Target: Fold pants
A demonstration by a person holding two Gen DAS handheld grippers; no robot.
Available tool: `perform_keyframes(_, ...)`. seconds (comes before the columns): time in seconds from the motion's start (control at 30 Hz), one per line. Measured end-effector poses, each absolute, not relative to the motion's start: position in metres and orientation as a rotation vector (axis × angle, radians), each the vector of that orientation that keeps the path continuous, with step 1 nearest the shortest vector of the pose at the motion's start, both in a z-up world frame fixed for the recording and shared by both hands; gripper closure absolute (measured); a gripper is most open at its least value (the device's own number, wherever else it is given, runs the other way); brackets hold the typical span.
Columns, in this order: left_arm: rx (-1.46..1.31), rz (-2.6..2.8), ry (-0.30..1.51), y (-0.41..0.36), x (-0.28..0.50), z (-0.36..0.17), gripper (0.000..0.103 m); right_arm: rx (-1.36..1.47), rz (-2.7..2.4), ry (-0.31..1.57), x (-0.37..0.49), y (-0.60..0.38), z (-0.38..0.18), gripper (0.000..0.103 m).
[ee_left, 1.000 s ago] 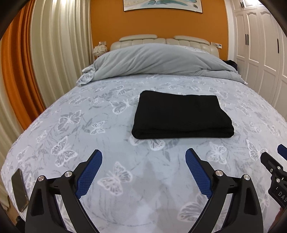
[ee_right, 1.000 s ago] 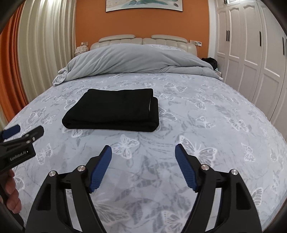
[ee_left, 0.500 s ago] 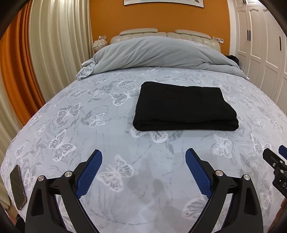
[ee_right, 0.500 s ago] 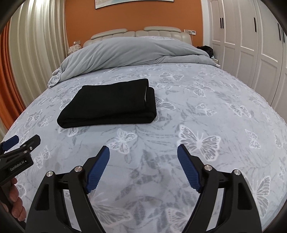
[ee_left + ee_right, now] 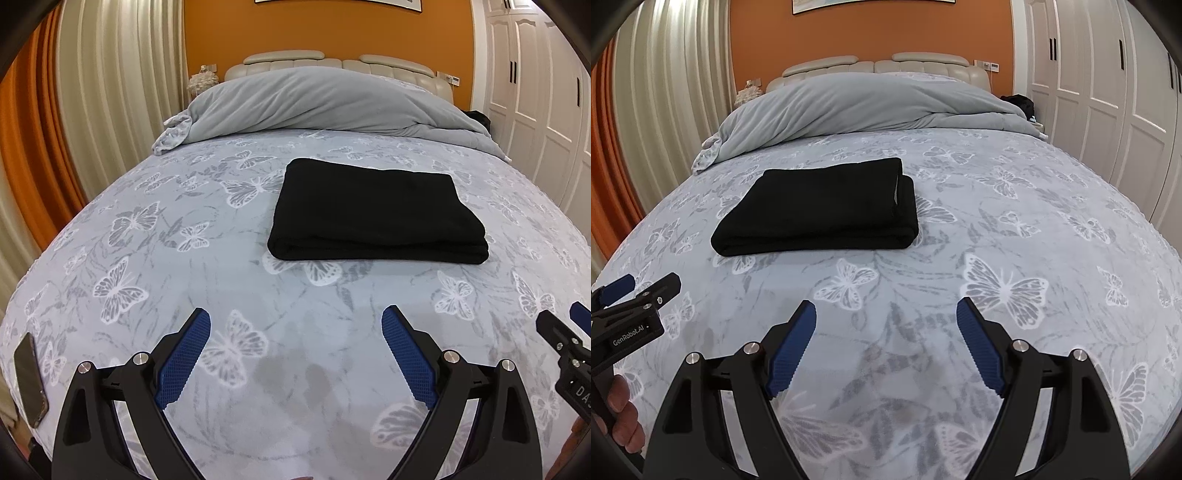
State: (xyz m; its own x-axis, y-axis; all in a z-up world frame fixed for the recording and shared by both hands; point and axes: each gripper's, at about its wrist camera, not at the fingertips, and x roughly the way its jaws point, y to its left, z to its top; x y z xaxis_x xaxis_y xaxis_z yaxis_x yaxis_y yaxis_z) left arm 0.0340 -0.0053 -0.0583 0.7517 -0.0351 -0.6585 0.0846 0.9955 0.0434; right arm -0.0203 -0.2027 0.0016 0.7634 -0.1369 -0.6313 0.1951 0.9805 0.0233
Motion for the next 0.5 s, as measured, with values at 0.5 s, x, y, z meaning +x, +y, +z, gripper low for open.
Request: perform_keyframes(0.5, 0.093, -0.085, 0.706, -0.0097, 0.0288, -0.0574, 0.011, 0.068, -0.169, 0.689, -0.0171, -0.1939, -0.003, 0.026)
